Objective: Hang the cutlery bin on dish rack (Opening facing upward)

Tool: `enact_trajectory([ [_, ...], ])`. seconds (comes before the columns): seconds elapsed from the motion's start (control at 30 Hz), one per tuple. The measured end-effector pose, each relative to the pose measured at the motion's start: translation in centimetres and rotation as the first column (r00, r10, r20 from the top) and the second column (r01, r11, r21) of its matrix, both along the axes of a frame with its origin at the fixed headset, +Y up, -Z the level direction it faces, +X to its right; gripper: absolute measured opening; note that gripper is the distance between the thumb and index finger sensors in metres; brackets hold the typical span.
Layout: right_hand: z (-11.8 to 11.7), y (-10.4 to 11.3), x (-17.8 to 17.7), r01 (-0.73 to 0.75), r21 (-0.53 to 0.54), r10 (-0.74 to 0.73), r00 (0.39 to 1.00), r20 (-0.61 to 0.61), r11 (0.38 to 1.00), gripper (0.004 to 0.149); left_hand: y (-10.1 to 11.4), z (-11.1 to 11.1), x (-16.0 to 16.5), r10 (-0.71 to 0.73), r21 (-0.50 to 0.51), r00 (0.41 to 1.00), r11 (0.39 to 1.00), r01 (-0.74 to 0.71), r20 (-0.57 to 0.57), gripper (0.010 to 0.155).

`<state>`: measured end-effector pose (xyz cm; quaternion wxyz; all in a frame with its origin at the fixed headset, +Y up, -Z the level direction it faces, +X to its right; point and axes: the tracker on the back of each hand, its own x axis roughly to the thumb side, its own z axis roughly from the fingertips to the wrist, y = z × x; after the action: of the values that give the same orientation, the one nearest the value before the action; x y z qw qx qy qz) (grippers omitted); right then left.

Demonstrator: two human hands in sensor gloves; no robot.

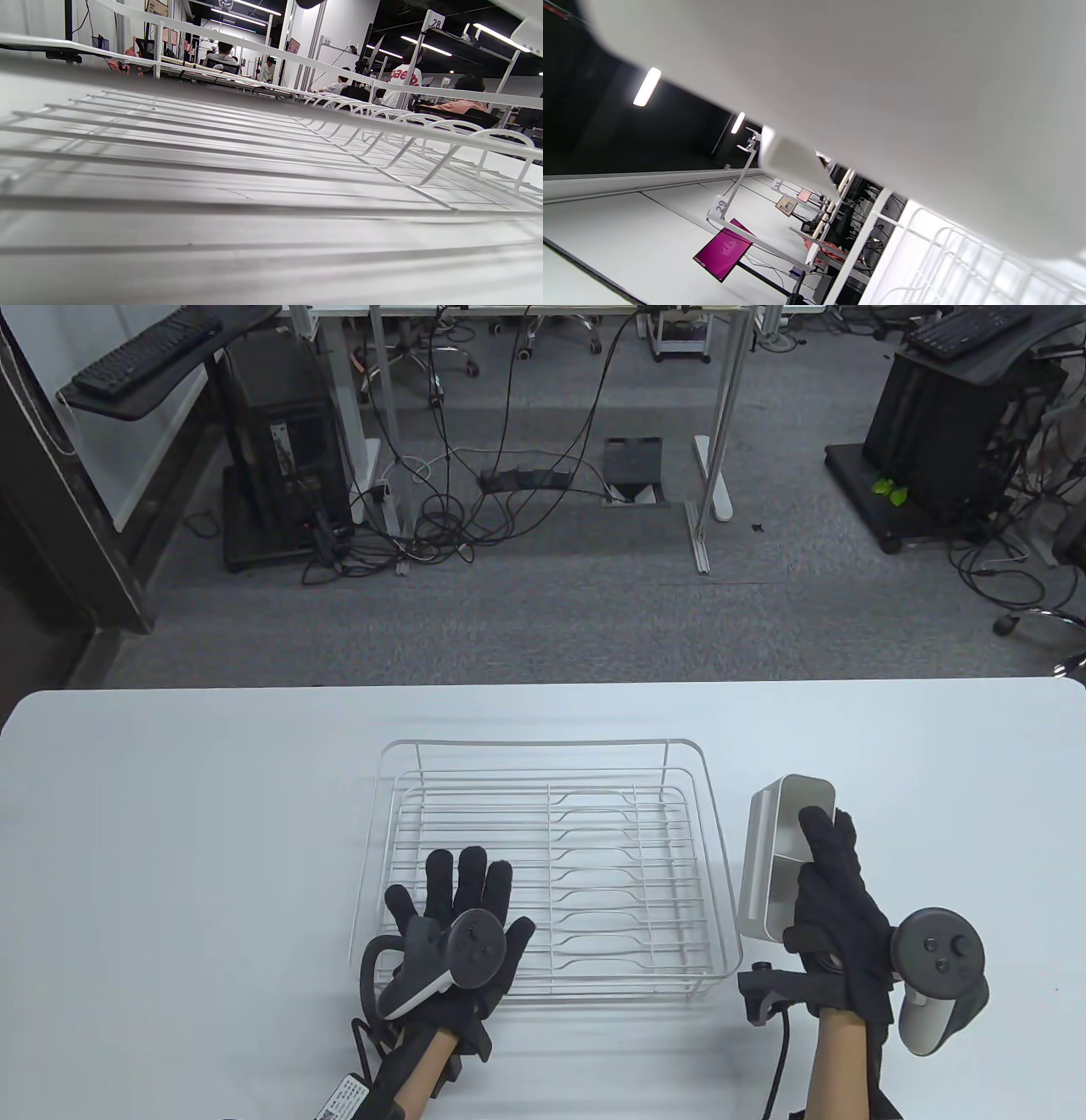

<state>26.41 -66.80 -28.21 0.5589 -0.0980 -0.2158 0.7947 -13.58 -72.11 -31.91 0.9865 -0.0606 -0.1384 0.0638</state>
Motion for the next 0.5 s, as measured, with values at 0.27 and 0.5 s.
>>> enact_trajectory([
  [0.27, -0.5, -2.4, 1.4, 0.021, -0.105, -0.019, 1.0, 0.022, 0.994, 0.049, -0.1, 0.0, 0.0, 0.011, -0.007, 1.0, 1.0, -0.011, -0.009, 0.069],
  [0.5, -0.8, -4.2, 2.2, 0.035, -0.181, -0.03, 0.999, 0.028, 0.983, 0.049, -0.1, 0.0, -0.1, 0.011, -0.004, 1.0, 1.0, -0.011, -0.012, 0.069],
])
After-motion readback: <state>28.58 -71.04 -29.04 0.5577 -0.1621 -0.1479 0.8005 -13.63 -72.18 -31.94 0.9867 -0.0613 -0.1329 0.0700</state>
